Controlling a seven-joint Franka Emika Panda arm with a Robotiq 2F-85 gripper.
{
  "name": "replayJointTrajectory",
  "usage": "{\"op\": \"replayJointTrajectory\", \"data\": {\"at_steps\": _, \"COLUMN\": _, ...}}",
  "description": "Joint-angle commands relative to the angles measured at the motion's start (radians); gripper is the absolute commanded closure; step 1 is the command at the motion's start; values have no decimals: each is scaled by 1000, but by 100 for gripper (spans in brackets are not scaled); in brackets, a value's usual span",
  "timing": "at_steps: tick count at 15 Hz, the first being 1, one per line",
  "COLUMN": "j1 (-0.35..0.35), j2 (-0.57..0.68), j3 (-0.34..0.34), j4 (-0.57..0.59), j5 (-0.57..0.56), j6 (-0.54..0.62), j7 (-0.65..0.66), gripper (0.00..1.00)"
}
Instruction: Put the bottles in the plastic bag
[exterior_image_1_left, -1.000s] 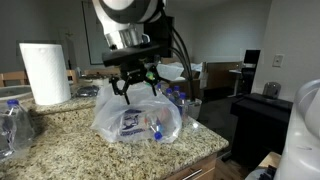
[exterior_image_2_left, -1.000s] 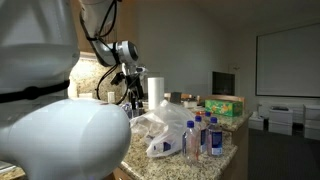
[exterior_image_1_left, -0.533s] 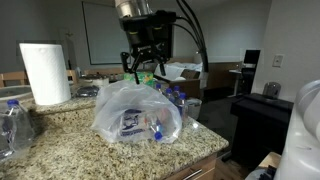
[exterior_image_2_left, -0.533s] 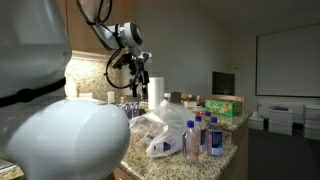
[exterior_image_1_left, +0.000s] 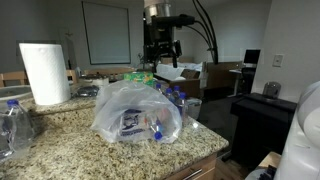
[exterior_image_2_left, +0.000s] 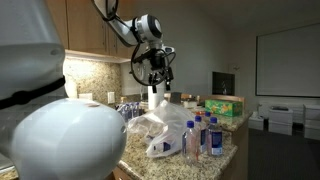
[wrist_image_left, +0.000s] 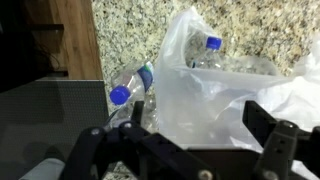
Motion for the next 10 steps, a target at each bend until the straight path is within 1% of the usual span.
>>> {"op": "replayJointTrajectory", "data": {"at_steps": 1, "j1": -65, "j2": -89, "j3": -53, "j4": -102, "j5": -17, "j6": 141, "j7": -124, "gripper": 0}}
{"op": "replayJointTrajectory", "data": {"at_steps": 4, "j1": -94, "j2": -113, "j3": -89, "j4": -153, "j5": -4, "j6": 225, "j7": -215, "gripper": 0}}
{"op": "replayJointTrajectory", "data": {"at_steps": 5, "j1": -99, "j2": -68, "j3": -66, "j4": -93, "j5": 3, "j6": 171, "j7": -164, "gripper": 0}}
{"op": "replayJointTrajectory", "data": {"at_steps": 7, "j1": -106, "j2": -82, "j3": -77, "j4": -118, "j5": 3, "j6": 195, "j7": -189, "gripper": 0}}
{"op": "replayJointTrajectory", "data": {"at_steps": 10, "j1": -105, "j2": -88, "j3": -75, "j4": -123, "j5": 3, "j6": 198, "j7": -190, "gripper": 0}}
